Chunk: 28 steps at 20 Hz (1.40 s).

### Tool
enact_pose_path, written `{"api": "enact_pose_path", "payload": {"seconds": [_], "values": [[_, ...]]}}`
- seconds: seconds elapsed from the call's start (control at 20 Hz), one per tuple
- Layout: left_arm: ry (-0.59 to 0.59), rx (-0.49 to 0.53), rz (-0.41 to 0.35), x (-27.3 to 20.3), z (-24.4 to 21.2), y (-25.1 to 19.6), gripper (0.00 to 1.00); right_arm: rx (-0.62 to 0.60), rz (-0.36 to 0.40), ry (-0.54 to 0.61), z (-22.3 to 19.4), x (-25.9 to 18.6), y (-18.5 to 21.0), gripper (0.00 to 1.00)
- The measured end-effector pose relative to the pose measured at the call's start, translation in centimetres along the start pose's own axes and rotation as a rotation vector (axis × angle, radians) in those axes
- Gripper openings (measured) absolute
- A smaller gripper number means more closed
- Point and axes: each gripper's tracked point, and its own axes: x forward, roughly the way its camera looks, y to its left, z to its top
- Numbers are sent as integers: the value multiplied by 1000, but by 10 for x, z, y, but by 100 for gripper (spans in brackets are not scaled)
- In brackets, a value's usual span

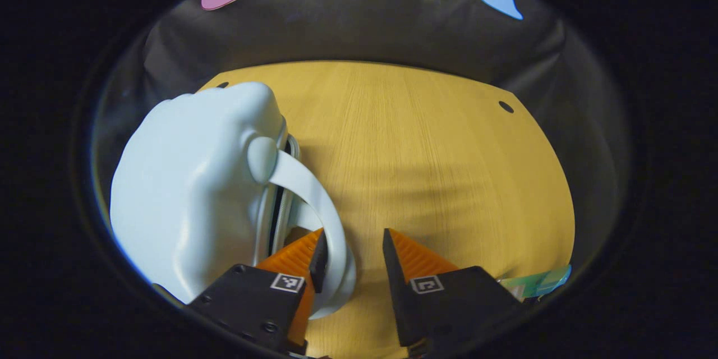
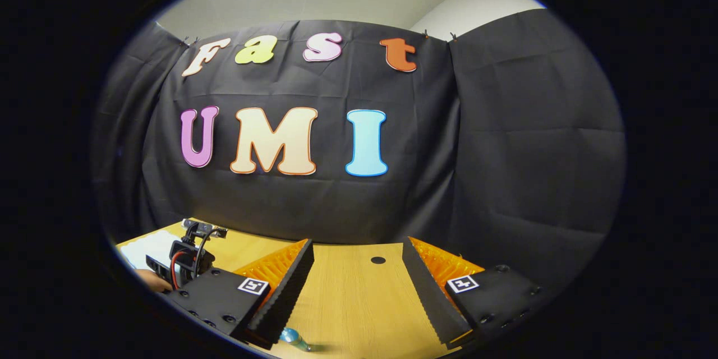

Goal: First open the suitcase, pack the skin care products into it, and then close the suitcase.

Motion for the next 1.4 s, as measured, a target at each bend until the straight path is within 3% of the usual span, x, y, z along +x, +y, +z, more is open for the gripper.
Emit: {"api": "enact_pose_path", "payload": {"seconds": [0.05,0.1,0.15,0.3,0.4,0.75,1.1,1.2,1.4], "values": [[5,12,12,0,0,4,46,1,-1,1,-1,-1,-1,99],[14,19,5,0,-1,5,20,4,-2,1,-2,-1,-2,99],[31,27,-8,-6,-3,4,11,10,-1,1,-3,-1,-4,99],[11,57,-46,-11,2,1,8,25,6,-11,-1,0,-5,99],[-16,61,-26,-21,7,0,4,40,25,-17,0,0,-3,99],[-143,98,12,-86,47,0,1,71,167,-20,-5,4,19,100],[-254,58,-97,-157,97,59,1,108,87,-80,13,3,50,99],[-281,60,-126,-173,107,75,1,85,75,-48,5,6,62,99],[-331,54,-122,-195,128,127,1,84,50,-61,9,5,87,99]]}}
